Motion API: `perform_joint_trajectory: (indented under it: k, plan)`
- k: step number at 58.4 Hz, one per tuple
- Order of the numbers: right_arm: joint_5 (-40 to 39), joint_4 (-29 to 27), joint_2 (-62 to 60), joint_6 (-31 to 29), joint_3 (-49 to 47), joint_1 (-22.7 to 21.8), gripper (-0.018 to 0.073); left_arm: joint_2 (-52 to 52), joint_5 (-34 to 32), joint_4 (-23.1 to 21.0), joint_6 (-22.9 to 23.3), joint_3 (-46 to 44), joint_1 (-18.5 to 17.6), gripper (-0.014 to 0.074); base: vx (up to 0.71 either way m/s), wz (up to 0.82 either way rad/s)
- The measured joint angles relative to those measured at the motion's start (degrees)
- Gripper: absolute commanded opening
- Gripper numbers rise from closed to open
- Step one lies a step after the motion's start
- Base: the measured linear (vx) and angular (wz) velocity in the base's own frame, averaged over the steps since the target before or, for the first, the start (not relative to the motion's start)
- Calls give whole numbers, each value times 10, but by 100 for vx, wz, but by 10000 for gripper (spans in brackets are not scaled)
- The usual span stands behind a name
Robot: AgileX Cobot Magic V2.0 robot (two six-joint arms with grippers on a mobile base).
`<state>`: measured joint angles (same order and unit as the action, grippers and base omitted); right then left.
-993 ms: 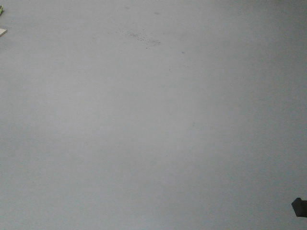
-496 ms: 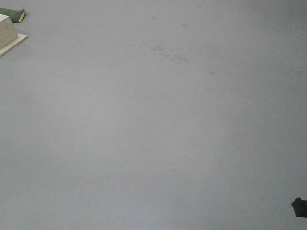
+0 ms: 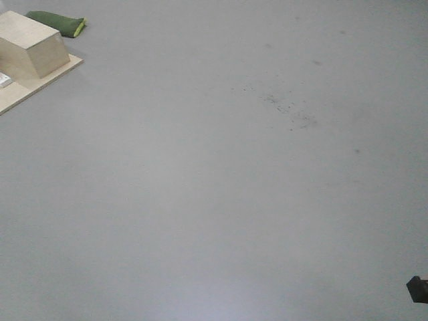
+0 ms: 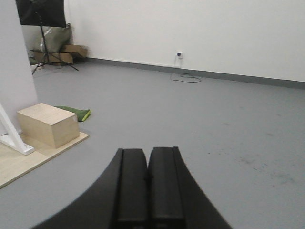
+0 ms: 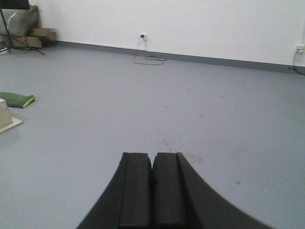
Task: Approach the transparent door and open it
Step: 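Drive the base toward the white-framed glass sliding door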
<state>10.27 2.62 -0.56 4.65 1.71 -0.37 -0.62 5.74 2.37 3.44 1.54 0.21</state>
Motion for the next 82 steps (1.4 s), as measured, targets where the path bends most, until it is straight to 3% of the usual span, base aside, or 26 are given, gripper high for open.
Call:
perform_joint_trajectory:
  k: [82]
  plan:
    - [0,0,0,0,0,0,-8,0,0,0,0,0,0,-6,64,56]
